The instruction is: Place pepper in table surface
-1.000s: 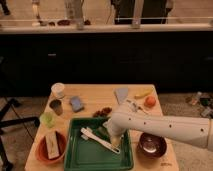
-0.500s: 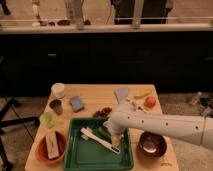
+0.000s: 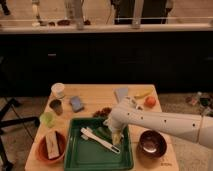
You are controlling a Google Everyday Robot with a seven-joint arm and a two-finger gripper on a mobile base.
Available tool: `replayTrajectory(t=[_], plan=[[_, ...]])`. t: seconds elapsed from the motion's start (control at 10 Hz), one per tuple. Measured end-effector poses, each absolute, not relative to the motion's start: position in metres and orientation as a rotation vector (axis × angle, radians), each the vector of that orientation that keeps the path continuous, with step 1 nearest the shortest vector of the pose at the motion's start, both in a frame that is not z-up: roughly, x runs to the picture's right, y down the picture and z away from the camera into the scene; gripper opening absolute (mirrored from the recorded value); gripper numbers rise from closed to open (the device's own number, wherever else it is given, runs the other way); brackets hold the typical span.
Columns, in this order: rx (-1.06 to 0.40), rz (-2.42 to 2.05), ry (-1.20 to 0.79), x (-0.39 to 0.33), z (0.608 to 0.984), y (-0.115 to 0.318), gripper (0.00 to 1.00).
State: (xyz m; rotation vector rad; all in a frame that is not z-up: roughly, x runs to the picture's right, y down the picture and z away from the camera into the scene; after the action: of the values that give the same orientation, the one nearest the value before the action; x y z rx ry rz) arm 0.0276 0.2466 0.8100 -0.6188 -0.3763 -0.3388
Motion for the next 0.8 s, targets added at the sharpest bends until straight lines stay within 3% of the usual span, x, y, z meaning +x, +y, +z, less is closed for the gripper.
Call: replayTrajectory(t=[0.4,0.8], plan=[[-0.638,-0.359,-0.383,0.0289,0.8150,0.2486,0.77],[-0.642,-0.376,-0.401,0.0254,0.8148,0.2486,0.41]])
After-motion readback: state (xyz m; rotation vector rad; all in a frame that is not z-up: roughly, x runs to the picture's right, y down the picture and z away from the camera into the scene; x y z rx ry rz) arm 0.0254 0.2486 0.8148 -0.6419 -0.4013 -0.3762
